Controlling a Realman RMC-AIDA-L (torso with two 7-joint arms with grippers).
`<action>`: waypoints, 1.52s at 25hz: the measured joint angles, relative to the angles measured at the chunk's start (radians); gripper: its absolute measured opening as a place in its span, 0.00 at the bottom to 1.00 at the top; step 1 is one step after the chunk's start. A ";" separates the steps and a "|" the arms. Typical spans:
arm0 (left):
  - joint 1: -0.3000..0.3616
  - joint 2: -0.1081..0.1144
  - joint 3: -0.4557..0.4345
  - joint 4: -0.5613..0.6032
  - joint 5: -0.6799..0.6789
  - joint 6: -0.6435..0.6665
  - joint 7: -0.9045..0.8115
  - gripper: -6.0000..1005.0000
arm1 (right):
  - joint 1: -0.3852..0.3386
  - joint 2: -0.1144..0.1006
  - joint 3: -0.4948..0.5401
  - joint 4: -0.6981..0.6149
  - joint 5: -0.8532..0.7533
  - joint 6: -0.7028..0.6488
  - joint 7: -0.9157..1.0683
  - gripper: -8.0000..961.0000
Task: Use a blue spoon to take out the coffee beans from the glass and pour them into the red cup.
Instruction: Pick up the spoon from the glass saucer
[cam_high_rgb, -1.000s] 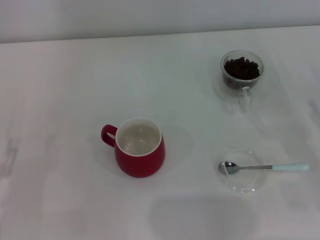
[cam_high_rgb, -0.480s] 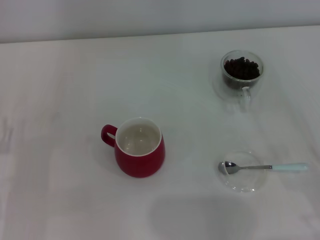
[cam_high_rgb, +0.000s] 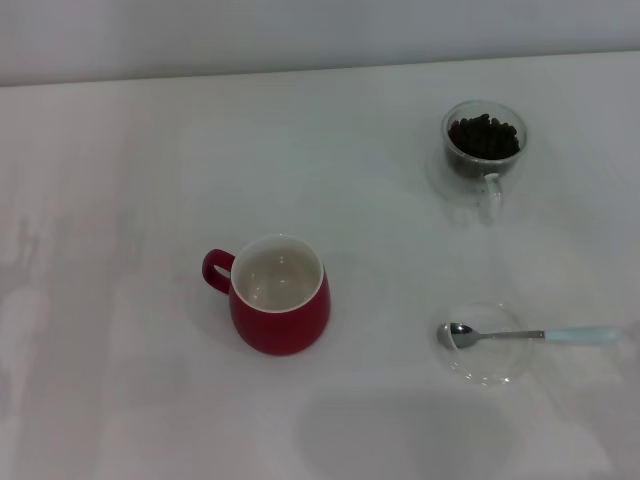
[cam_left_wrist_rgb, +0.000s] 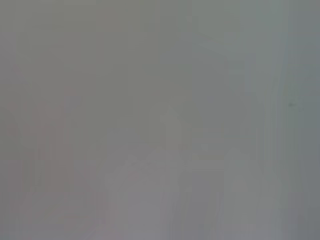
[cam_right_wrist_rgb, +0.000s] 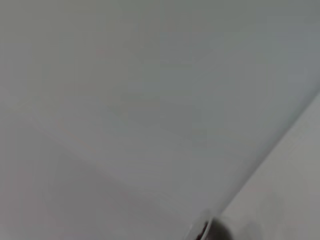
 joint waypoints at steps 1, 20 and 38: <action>0.000 0.000 0.000 0.000 0.000 0.000 0.000 0.81 | -0.004 -0.001 -0.009 0.001 0.000 0.000 0.018 0.89; -0.005 0.000 0.000 -0.009 0.003 -0.012 -0.041 0.81 | 0.058 0.017 -0.073 0.066 -0.009 0.092 0.022 0.87; -0.004 0.000 0.001 -0.004 0.003 -0.012 -0.041 0.81 | 0.115 0.022 -0.064 0.110 -0.012 0.180 0.004 0.86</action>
